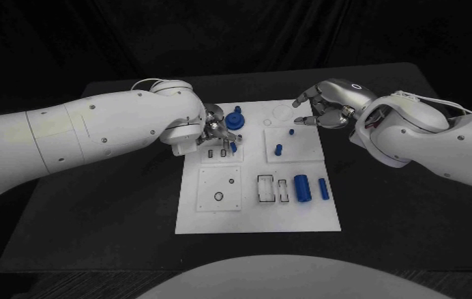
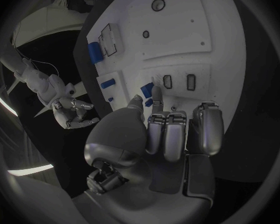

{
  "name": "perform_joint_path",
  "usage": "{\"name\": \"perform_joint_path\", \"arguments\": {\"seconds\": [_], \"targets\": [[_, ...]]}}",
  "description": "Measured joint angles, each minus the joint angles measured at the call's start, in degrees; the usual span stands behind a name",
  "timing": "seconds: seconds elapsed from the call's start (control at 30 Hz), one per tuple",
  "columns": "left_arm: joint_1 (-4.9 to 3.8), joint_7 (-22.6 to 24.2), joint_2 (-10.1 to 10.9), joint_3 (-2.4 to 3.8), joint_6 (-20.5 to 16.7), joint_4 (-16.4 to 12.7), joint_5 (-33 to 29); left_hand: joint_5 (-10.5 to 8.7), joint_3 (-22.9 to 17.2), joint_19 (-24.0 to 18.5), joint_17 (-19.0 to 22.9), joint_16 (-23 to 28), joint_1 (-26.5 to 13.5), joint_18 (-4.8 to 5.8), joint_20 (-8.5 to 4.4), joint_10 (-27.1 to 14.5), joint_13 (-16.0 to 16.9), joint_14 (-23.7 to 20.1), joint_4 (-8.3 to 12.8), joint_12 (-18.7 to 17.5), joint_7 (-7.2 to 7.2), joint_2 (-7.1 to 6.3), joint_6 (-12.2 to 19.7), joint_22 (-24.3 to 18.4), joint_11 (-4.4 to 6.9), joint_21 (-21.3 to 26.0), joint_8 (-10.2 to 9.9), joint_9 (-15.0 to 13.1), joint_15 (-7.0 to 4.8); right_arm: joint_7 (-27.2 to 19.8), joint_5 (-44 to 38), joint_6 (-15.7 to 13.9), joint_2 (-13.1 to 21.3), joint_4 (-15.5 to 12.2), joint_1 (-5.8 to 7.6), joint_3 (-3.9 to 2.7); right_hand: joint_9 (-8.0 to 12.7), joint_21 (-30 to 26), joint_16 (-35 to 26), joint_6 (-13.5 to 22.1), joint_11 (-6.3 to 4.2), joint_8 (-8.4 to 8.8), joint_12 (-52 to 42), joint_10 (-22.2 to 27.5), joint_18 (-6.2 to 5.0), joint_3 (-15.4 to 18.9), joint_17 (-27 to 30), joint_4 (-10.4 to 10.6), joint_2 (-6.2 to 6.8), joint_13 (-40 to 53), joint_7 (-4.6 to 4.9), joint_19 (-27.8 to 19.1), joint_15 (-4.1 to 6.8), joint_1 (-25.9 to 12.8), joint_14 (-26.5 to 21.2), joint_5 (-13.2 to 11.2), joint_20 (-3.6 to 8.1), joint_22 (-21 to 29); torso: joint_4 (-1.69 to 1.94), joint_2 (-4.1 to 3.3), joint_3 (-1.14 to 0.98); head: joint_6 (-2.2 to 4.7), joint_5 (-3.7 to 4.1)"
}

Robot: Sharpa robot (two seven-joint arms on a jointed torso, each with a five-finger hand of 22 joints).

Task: Assemble the parts on the task board

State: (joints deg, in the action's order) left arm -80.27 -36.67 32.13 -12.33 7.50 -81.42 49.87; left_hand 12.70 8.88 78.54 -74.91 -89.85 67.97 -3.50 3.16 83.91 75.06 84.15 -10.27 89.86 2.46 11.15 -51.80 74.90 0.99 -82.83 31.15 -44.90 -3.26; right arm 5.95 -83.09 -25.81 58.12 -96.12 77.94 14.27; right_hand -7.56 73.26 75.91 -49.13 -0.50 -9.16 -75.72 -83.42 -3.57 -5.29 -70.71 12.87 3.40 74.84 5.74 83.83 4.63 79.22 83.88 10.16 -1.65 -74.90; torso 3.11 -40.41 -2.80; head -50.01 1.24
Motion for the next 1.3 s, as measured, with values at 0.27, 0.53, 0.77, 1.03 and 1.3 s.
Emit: {"name": "perform_joint_path", "arguments": {"seconds": [0.27,0.53,0.77,1.03,1.3], "targets": [[0.00,0.0,-0.4,0.01,0.7,0.5,0.0,0.00,-0.3,0.0,0.0,0.0,0.0,0.00,0.00,0.0,0.0,0.0,0.0,0.0,-0.20,0.00,-0.2,0.0,0.00,0.0,0.0,-0.2,0.00,-0.1,0.0,-0.1,0.0,0.0,-0.06,0.00,0.0,0.0,0.0,0.0,0.00,0.00,0.0,0.0,0.00,0.0,0.0,0.0,0.00,0.0,0.00,0.0,0.00,0.0,0.0,0.0,0.00,0.0,0.01,0.02,0.01,-0.01,-0.02],[0.00,0.0,-0.7,0.01,1.2,0.6,0.0,0.00,-0.6,0.0,0.0,0.0,0.0,0.00,0.00,0.0,0.0,0.0,0.3,0.0,-0.21,0.00,-0.6,0.0,0.00,0.0,0.0,-0.4,0.00,-0.2,0.0,-0.1,0.0,0.0,-0.09,0.00,0.1,0.0,0.0,-0.2,0.00,0.00,0.0,0.0,0.00,0.2,0.0,-0.2,0.00,0.0,-0.21,0.0,0.00,0.0,0.0,0.0,0.00,0.0,0.01,0.00,0.01,-0.01,0.02],[0.00,-0.1,-1.0,0.01,1.7,0.8,0.0,-0.31,-0.6,0.0,0.0,0.0,0.2,0.00,0.00,0.0,0.0,0.0,0.3,0.0,-0.42,-0.23,-0.8,0.0,-0.01,0.0,0.0,-0.5,0.00,-0.3,0.0,-0.1,0.0,0.1,-0.17,0.00,0.1,0.0,0.0,-0.4,0.00,0.00,0.0,0.0,0.00,0.2,0.0,-0.2,0.00,0.0,0.00,0.0,0.00,0.0,0.0,0.0,0.00,0.0,0.04,0.00,0.01,0.02,-0.02],[0.00,-0.1,-1.5,0.01,2.1,1.1,0.0,0.01,-2.0,0.0,0.0,0.0,0.9,0.00,0.00,0.0,0.0,0.0,1.4,0.0,-0.42,-0.34,-0.8,0.0,-0.02,0.2,-0.9,-1.0,0.00,-0.3,0.0,-0.1,0.0,0.1,-0.20,0.00,0.1,0.0,0.0,-0.4,0.00,0.00,0.0,0.0,0.00,0.2,0.0,-0.2,0.00,0.0,0.00,0.0,0.00,0.0,0.0,0.0,0.00,0.0,0.01,-0.04,0.01,0.02,-0.07],[0.00,0.0,-1.8,0.01,2.4,1.5,0.0,2.02,-3.9,-0.2,0.0,0.0,1.5,-0.01,-0.21,0.2,0.0,-0.2,2.4,0.0,-0.42,-0.35,-0.8,0.0,0.07,0.4,-2.1,-1.5,-0.20,-0.3,0.0,-0.2,0.1,0.0,-0.21,0.00,0.1,0.0,0.0,-0.4,0.00,0.00,0.0,0.0,0.00,0.2,0.0,-0.2,0.00,0.0,0.00,0.0,0.00,0.0,0.0,0.0,0.00,0.0,-0.01,-0.03,0.01,0.02,-0.01]]}}
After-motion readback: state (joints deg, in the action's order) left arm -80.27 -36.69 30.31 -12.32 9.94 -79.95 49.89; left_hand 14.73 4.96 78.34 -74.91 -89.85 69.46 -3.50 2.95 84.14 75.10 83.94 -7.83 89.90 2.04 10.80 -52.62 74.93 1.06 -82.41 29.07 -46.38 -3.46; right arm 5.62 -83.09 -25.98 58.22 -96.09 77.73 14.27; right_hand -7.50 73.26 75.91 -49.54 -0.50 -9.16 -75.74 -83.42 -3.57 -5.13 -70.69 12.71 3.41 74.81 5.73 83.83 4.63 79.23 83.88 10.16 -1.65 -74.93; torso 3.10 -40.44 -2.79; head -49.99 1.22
